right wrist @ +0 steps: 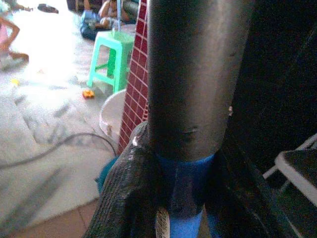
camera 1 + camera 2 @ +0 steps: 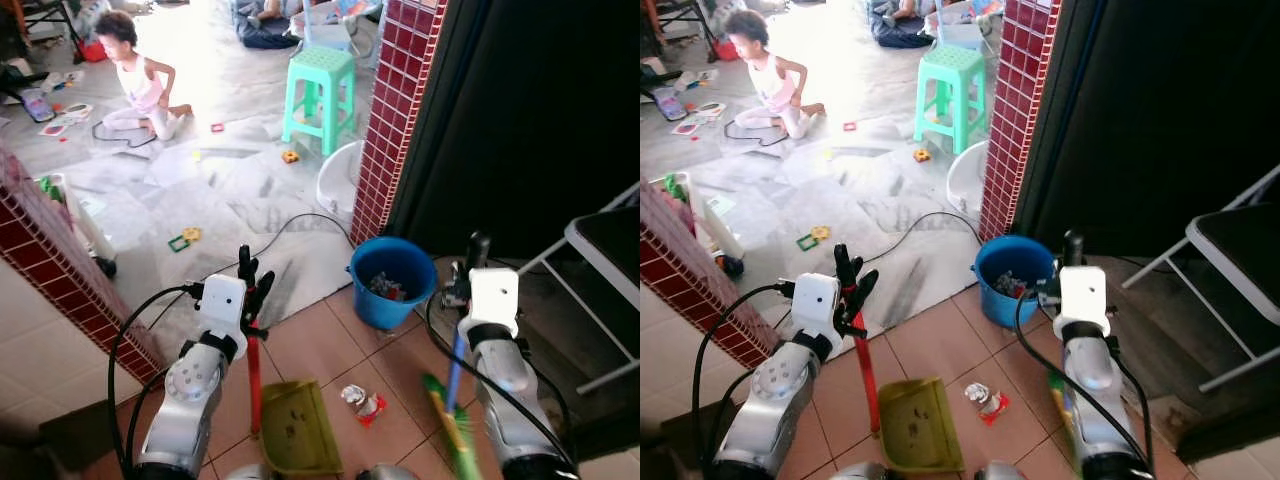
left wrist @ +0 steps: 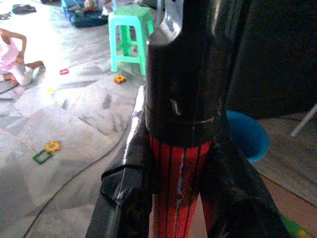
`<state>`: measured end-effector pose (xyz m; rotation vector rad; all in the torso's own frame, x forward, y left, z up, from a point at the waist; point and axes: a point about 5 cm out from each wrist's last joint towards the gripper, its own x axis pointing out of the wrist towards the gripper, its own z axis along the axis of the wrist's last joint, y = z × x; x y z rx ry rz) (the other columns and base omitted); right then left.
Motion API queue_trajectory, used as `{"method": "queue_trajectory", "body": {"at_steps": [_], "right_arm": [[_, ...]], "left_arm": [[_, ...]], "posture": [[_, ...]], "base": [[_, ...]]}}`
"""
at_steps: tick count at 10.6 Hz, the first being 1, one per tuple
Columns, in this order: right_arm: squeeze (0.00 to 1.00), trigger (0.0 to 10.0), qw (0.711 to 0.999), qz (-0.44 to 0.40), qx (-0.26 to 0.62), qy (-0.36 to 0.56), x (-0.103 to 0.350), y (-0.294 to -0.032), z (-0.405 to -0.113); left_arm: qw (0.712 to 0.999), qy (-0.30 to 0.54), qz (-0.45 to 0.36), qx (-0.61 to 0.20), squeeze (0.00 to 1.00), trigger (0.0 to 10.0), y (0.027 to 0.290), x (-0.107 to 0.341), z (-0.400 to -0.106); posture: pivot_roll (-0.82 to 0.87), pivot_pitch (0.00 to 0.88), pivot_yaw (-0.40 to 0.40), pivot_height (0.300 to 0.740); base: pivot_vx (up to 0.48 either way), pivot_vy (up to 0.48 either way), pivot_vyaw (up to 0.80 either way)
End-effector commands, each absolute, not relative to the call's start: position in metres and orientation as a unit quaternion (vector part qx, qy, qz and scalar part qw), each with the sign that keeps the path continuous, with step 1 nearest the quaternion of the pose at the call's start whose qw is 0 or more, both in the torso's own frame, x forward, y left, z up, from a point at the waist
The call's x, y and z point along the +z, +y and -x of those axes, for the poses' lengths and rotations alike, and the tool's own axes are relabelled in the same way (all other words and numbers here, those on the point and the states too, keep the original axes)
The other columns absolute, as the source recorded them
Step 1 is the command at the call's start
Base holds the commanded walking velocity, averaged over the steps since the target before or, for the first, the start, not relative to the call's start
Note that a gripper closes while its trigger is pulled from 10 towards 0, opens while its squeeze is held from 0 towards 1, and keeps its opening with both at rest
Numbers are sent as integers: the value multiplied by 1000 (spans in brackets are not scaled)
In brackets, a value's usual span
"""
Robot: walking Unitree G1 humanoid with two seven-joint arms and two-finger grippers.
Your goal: Sweep floor
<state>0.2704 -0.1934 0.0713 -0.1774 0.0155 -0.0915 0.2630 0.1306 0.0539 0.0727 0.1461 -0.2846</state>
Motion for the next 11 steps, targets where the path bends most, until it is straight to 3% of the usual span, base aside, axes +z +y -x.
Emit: {"method": "queue_trajectory", "body": {"at_steps": [1, 5, 7, 11], "right_arm": [[0, 10000, 997, 66, -43, -10, 80, -190, -278], [0, 10000, 999, -26, 3, -28, 97, -171, -299], [0, 10000, 995, -65, 73, -4, 95, -159, -301], [0, 10000, 956, -158, 246, 3, 121, -134, -294]], "left_arm": [[985, 63, -51, -155, 0, 10000, 123, 55, -267], [985, 78, -42, -151, 0, 10000, 98, 43, -288], [983, 75, -41, -160, 0, 10000, 90, 41, -290], [986, 78, -34, -144, 0, 10000, 92, 35, -291]], "posture": [[-33, 0, 29, 740], [-45, 0, 29, 740], [-52, 0, 33, 740], [-55, 0, 33, 740]], "base": [[0, 0, 0], [0, 0, 0], [0, 0, 0], [0, 0, 0]]}}
